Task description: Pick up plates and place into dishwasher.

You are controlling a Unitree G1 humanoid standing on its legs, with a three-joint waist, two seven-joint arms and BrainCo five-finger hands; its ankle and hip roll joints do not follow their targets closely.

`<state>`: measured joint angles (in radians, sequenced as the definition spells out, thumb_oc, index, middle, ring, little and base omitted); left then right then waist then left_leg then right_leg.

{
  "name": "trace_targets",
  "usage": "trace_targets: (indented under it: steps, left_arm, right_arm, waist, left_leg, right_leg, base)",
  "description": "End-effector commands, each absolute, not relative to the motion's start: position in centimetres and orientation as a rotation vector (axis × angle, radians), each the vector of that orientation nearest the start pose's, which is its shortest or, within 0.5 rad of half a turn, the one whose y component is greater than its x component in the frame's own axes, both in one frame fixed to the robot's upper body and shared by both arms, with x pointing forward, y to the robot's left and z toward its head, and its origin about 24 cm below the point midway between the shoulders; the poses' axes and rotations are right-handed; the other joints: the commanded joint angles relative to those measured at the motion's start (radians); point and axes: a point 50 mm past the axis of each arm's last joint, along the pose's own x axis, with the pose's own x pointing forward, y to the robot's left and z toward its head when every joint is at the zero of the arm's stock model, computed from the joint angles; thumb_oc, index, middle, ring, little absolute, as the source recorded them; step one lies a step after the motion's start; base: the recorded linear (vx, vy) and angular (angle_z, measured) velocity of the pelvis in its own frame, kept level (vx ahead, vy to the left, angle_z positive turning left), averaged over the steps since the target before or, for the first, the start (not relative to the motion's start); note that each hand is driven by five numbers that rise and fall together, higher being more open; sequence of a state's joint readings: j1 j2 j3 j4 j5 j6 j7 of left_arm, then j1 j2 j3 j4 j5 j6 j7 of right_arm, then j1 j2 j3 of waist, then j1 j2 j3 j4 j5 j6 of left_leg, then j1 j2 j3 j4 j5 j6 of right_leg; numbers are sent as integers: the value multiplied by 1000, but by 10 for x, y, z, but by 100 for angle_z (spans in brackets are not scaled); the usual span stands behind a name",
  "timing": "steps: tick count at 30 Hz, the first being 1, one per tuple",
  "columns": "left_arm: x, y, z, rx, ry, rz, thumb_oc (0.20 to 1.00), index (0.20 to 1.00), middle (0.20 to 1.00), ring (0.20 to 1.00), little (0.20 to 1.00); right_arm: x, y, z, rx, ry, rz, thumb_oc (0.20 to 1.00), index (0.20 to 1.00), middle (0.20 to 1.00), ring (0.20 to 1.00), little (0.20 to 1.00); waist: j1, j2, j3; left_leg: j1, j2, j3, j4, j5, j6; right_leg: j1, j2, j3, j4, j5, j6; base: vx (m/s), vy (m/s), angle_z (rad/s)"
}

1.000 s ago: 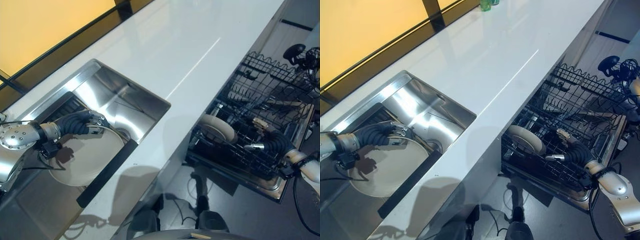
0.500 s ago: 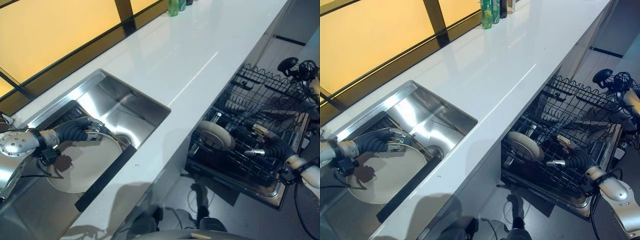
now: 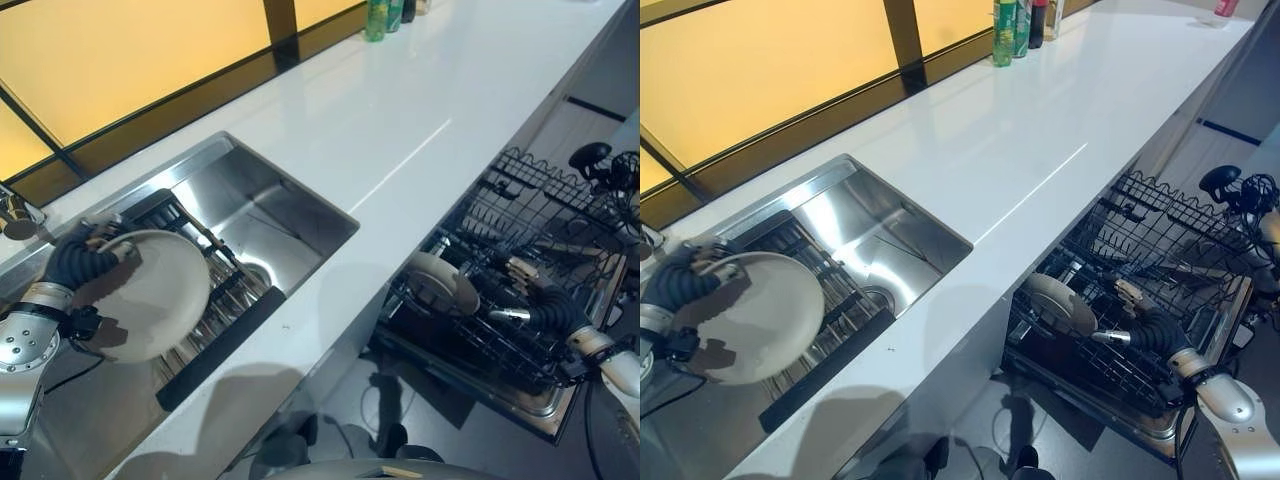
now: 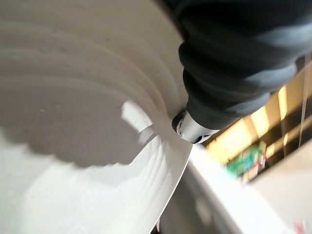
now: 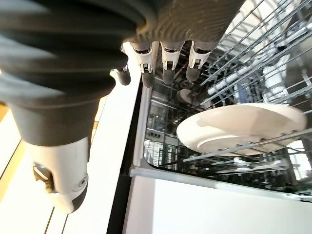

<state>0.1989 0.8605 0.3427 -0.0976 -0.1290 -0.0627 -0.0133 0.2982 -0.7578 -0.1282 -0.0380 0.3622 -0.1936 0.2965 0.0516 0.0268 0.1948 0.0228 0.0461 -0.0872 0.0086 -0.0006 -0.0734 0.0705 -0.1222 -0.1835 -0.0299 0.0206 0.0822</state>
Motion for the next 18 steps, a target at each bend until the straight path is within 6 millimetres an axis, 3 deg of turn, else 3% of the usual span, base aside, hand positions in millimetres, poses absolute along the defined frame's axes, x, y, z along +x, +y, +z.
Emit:
trace_targets:
  steps: [1,8,14,18]
  left_arm:
    - [207,341,200,869,-366,378,200,200,200,200,200]
    - [198,345,213,784,-544,554,200,200,200,200,200]
    - [199,327,220,606,-762,538,200,200,200,200,200]
    - [202,303,226,534,-883,440,200,200,200,200,200]
  right_arm:
    - [204,-288,94,-483,-41,257,1000,1000,1000,1000,1000]
    - [209,-281,99,-480,-94,240,1000,1000,1000,1000,1000]
    - [223,-261,135,-448,-357,180,1000,1000,1000,1000,1000]
    - [228,-246,172,-448,-556,155,1000,1000,1000,1000,1000]
  waist:
    - [12,-30,-44]
    - [7,-35,-56]
    - [7,-37,-73]
    - [10,-37,-86]
  left_leg:
    - [-42,7,21,53,-55,2]
    - [-31,7,25,49,-60,-2]
    - [-18,7,24,42,-65,-1]
    - [-18,6,25,39,-58,1]
  right_leg:
    - [-44,-79,9,167,-128,72]
    - [-44,-76,13,176,-138,67]
    - [-39,-64,16,180,-147,60]
    - [-40,-56,17,177,-139,55]
  base:
    - [0,0,0]
    - [0,0,0]
    - [-11,-1,0]
    - [-76,1,1]
